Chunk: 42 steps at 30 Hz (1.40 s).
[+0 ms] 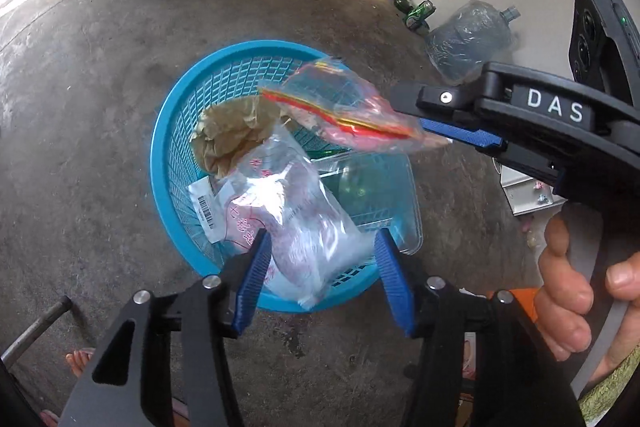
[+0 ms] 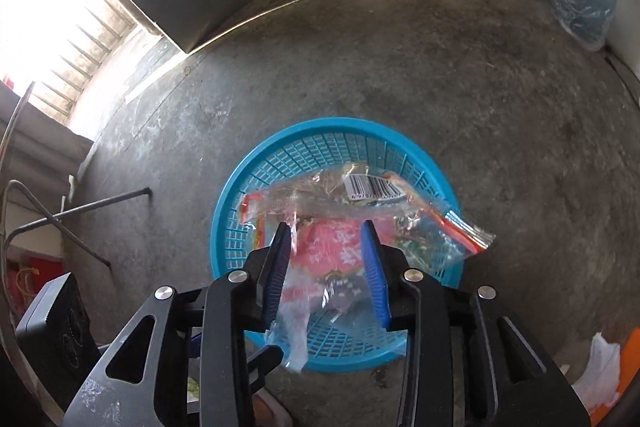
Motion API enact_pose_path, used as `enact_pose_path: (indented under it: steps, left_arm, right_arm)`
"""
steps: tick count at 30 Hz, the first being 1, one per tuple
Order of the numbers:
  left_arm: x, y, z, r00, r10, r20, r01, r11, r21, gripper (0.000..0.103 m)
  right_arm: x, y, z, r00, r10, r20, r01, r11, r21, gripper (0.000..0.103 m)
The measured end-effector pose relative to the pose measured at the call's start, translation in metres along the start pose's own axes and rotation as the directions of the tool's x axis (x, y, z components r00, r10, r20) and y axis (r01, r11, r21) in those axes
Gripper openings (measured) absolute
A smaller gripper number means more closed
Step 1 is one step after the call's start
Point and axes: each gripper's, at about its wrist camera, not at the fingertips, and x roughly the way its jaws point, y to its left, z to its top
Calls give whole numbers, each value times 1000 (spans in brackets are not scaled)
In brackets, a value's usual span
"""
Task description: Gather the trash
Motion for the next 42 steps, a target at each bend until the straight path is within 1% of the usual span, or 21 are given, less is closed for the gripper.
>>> enact_pose_path:
  steps: [2,5,10,12,16,17,21,25,27,29,30,32,33,35,37,39,42]
  left_arm:
    - [-1,5,-2,1000,-15,-1,15,1000,-21,63]
    - [-5,7,-2,1000,-11,10,11,1000,-25,69]
    - [-20,9,-5,999,-5,32,7,998,-65,71]
    - [-28,4,-8,999,-1,46,4,998,-58,71]
    - [-47,-15,-16,997,13,79,-13,1000,4,73]
    - [-52,-22,-21,996,11,85,-13,1000,23,75]
    - [-71,-56,-46,996,8,86,-18,993,120,76]
    - [-100,-90,-82,995,-7,96,-16,972,236,77]
    - [-122,-103,-98,992,-2,126,-35,957,289,77]
    - [-149,-110,-111,985,9,170,-63,947,314,80]
    - [-165,-111,-117,980,15,198,-78,946,316,80]
    - [-200,-112,-129,964,37,263,-119,946,301,86]
    - [-219,-111,-134,954,49,297,-140,946,293,87]
    - [-254,-107,-146,927,80,366,-188,944,270,94]
    - [-286,-103,-158,895,118,430,-240,940,241,97]
    - [-312,-97,-172,856,171,488,-300,932,201,97]
    - [-335,-86,-190,794,266,546,-392,911,126,97]
  right_arm:
    - [-7,-4,-5,1000,26,10,-26,999,33,46]
    - [-19,-7,-9,998,43,34,-45,997,56,47]
    - [-46,-18,-16,994,72,81,-80,992,101,48]
    - [-60,-23,-22,990,90,105,-103,988,116,49]
    - [-94,-28,-32,983,105,153,-121,988,99,55]
    - [-104,-28,-36,981,101,166,-117,989,87,58]
    - [-139,-29,-52,971,93,220,-104,994,42,65]
    - [-169,-24,-75,961,95,260,-100,995,7,71]
    - [-180,-16,-89,957,88,278,-87,996,-17,75]
    - [-191,-4,-105,951,63,302,-51,998,-49,79]
    - [-197,1,-114,944,50,325,-33,998,-59,81]
    - [-209,12,-128,930,28,365,-2,997,-73,86]
    - [-216,17,-136,922,23,386,7,997,-76,87]
    - [-227,30,-147,902,-3,431,38,997,-73,92]
    - [-234,45,-157,881,-50,470,91,994,-64,94]
    - [-238,59,-166,862,-77,500,127,990,-68,95]
    - [-239,76,-179,850,-90,520,146,987,-68,95]
